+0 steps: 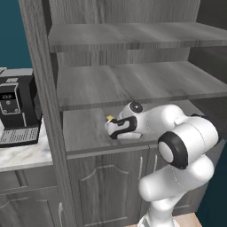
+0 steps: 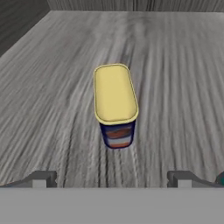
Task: Restock the canned food cabinet by taking the new fresh canned food from the counter and placing it in the cabinet. Then, take the old canned food from the cabinet and place it on the counter.
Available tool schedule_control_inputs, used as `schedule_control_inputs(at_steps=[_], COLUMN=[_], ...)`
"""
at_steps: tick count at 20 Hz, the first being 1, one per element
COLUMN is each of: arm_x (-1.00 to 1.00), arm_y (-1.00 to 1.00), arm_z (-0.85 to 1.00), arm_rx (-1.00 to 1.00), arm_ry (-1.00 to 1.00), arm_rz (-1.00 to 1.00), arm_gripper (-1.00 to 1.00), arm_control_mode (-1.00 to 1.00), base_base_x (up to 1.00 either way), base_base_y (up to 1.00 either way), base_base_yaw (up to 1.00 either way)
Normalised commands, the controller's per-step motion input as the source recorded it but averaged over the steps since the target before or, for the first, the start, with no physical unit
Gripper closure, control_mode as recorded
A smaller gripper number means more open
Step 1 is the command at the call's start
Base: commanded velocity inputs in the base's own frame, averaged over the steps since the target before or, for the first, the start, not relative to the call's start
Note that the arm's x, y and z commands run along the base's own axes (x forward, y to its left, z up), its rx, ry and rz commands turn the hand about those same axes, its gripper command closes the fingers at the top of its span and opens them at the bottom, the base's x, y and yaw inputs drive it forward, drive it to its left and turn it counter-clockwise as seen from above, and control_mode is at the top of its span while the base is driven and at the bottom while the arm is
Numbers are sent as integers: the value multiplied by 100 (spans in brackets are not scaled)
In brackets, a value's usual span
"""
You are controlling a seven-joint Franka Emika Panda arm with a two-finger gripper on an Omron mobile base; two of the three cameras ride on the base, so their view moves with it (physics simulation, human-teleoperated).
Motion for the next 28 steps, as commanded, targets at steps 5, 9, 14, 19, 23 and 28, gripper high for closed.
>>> schedule_control_inputs(at_steps=[5,9,14,19,23,28], arm_x=[15,14,10,13,12,13], arm_y=[0,2,4,2,0,0], arm_z=[-12,-3,-1,-5,-14,-10], arm_rx=[-1,0,0,0,0,0], arm_ry=[0,0,0,0,0,0], arm_rz=[0,0,0,0,0,0], arm_gripper=[-100,-100,-100,-100,-100,-100], arm_control_mode=[-100,-100,-100,-100,-100,-100], base_base_x=[0,0,0,0,0,0], base_base_y=[0,0,0,0,0,0], base_base_yaw=[0,0,0,0,0,0])
